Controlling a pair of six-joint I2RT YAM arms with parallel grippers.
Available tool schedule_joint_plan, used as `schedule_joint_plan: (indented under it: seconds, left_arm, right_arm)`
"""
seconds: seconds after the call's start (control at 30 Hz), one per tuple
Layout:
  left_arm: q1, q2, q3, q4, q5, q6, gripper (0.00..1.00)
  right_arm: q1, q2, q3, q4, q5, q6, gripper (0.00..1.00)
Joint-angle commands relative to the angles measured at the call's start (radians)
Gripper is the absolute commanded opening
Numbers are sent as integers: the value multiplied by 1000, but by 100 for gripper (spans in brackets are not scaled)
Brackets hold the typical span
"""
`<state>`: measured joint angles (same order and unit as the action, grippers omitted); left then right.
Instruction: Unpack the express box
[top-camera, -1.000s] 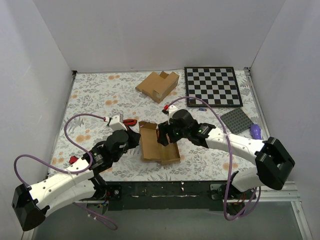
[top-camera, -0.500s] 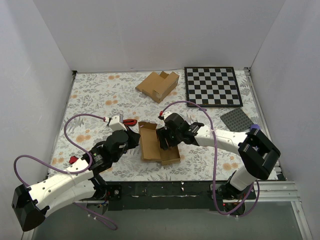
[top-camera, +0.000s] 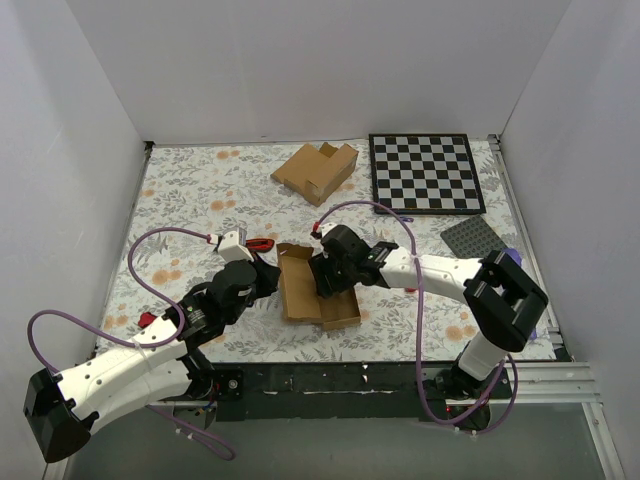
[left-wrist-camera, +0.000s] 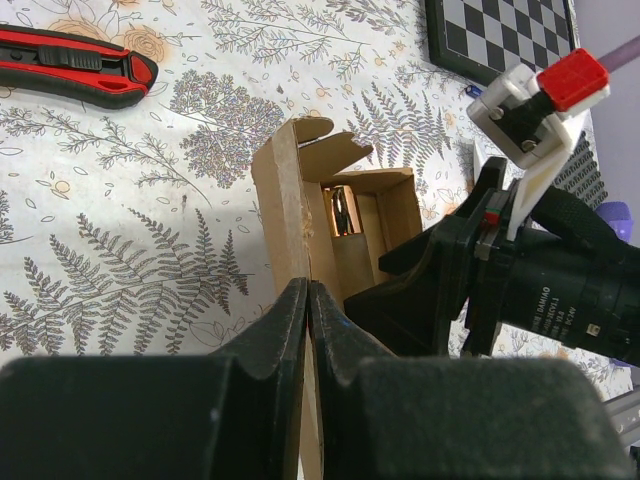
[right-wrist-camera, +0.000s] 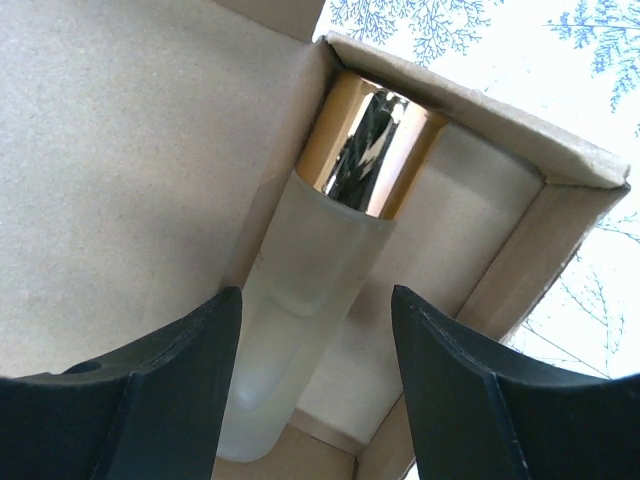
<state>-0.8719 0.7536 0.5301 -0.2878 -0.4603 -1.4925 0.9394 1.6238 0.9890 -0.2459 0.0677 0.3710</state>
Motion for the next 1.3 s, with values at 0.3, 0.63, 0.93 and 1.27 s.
schedule_joint_plan:
  seconds: [0.3,0.63,0.93,1.27]
  left_arm:
    - [2,-14,-7,-13,-8,3,5]
    - [2,-16,-13,-16,-3,-2,6]
    - [2,-16,-15,-16,0,-5,7]
    - [2,-10,-12,-5,0,-3,8]
  right_arm:
    - [2,93,56,-62,26,5,55]
    - [1,120,43,-70,21,11,61]
    - [1,117,27,-67,38,14,51]
    - [2,-14,56,-82,49,22,20]
